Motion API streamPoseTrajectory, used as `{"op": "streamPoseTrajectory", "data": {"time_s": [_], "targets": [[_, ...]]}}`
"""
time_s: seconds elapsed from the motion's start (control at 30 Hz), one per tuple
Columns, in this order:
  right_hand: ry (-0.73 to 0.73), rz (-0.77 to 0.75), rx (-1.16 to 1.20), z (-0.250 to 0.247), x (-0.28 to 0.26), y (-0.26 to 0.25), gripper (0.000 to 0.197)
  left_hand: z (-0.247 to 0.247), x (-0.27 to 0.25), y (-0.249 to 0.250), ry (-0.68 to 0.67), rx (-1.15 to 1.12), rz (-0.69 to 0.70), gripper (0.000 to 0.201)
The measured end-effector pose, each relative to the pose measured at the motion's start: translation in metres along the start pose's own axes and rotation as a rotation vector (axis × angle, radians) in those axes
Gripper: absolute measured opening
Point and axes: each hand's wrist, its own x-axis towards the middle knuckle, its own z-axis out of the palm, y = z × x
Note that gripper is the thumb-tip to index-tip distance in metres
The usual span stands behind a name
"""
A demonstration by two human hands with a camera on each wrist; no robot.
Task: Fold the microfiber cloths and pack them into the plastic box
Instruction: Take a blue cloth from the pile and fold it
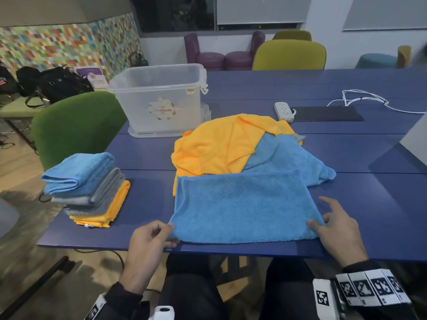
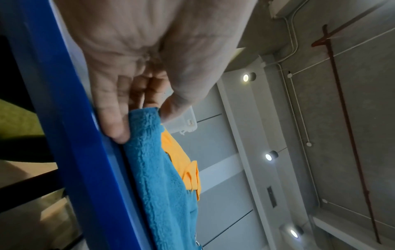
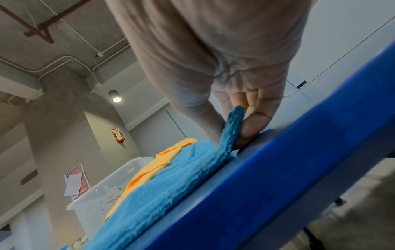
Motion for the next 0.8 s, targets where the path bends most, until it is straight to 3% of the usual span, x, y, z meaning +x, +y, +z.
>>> {"op": "streamPoseTrajectory", "data": {"time_s": [0.1, 0.23, 0.43, 0.5, 0.57, 0.67, 0.73, 0.8], "targets": [[-0.003, -0.005, -0.006, -0.002, -0.004, 0.001, 0.064, -0.001, 0.000, -0.003, 0.096, 0.083, 0.010, 0.008], [0.000, -0.015, -0.017, -0.007, -0.009, 0.002, 0.065, -0.003, -0.003, -0.002, 0.143, 0.178, 0.024, 0.032], [-0.008, -0.047, -0.045, -0.010, -0.019, 0.006, 0.064, -0.006, -0.006, -0.005, 0.166, 0.272, 0.069, 0.027], [0.000, -0.087, -0.093, -0.011, -0.024, 0.007, 0.059, -0.004, -0.009, -0.004, 0.200, 0.387, 0.153, 0.028], [-0.018, -0.110, -0.148, -0.012, -0.032, 0.004, 0.057, -0.002, -0.014, -0.004, 0.125, 0.536, 0.364, 0.045], [-0.103, -0.180, -0.217, -0.009, -0.042, 0.003, 0.076, 0.002, -0.014, -0.016, -0.201, 0.844, 0.661, 0.066], [-0.152, -0.270, -0.276, -0.007, -0.043, 0.006, 0.083, 0.003, -0.007, -0.026, -0.312, 0.990, 0.714, 0.066], [-0.167, -0.356, -0.322, -0.007, -0.040, 0.009, 0.082, 0.002, 0.001, -0.031, -0.322, 1.009, 0.727, 0.061]]}}
